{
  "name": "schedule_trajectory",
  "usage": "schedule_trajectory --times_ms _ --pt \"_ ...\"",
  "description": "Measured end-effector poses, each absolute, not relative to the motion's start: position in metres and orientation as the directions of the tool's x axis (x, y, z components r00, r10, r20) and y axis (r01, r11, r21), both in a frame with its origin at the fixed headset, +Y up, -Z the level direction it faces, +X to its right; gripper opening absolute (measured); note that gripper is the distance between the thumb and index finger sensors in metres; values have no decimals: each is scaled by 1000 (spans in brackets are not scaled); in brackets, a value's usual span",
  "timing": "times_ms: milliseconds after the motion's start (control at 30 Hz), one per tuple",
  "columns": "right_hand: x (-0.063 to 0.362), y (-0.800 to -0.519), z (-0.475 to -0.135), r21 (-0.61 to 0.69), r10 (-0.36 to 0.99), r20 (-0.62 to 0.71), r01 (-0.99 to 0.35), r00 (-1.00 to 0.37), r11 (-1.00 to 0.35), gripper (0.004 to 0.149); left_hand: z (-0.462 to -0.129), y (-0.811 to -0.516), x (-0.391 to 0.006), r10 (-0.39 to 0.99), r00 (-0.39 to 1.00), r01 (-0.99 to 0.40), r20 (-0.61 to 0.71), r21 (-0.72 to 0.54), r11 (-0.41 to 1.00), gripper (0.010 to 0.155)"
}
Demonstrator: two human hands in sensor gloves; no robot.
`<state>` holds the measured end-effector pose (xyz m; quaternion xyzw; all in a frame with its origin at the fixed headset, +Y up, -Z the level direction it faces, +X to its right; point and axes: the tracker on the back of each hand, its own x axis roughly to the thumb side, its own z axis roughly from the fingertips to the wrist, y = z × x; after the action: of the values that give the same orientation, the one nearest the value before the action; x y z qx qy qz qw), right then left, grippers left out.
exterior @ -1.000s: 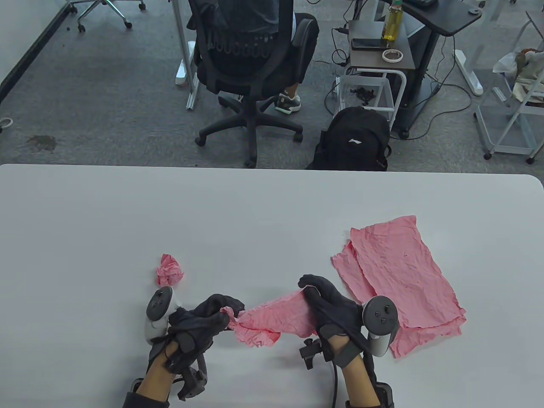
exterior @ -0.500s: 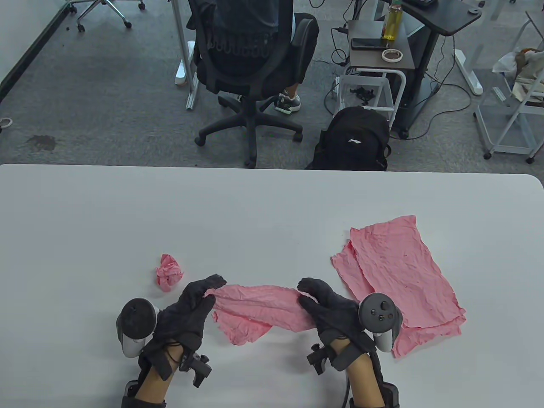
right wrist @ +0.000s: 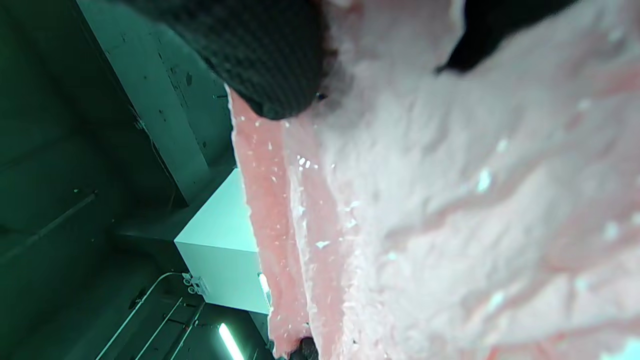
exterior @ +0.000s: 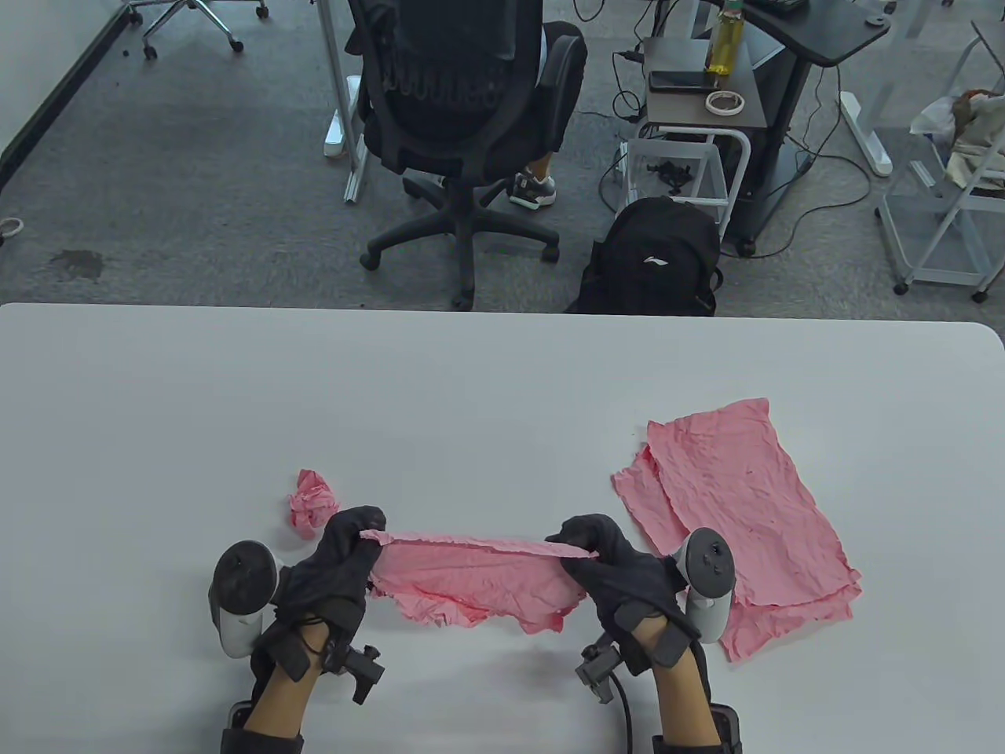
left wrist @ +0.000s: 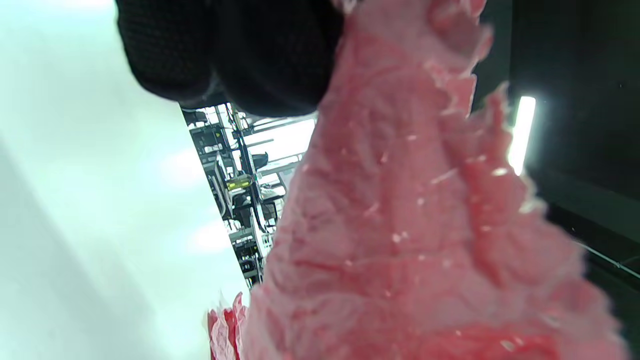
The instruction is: Flatten crumpled papers and stack
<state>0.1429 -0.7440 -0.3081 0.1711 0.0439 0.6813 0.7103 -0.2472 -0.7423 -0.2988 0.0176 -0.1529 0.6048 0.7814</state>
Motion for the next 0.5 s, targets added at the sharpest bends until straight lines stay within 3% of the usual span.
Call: schedule_trajectory --times_ms 100,200,333,500 --pt "148 -744 -309 272 984 171 -962 47 -1 50 -300 -744 -253 942 239 -956 237 -111 271 44" --pt "157 -745 -309 163 989 131 -983 -64 -86 48 -301 -746 -253 912 358 -923 200 -68 378 44" --pt "160 -747 -306 78 919 15 -916 -394 -394 46 -303 -749 -246 786 610 -779 98 -105 618 44" --pt "147 -744 -305 -2 707 5 -707 -707 -707 46 -303 -758 -236 654 756 -645 42 -129 753 45"
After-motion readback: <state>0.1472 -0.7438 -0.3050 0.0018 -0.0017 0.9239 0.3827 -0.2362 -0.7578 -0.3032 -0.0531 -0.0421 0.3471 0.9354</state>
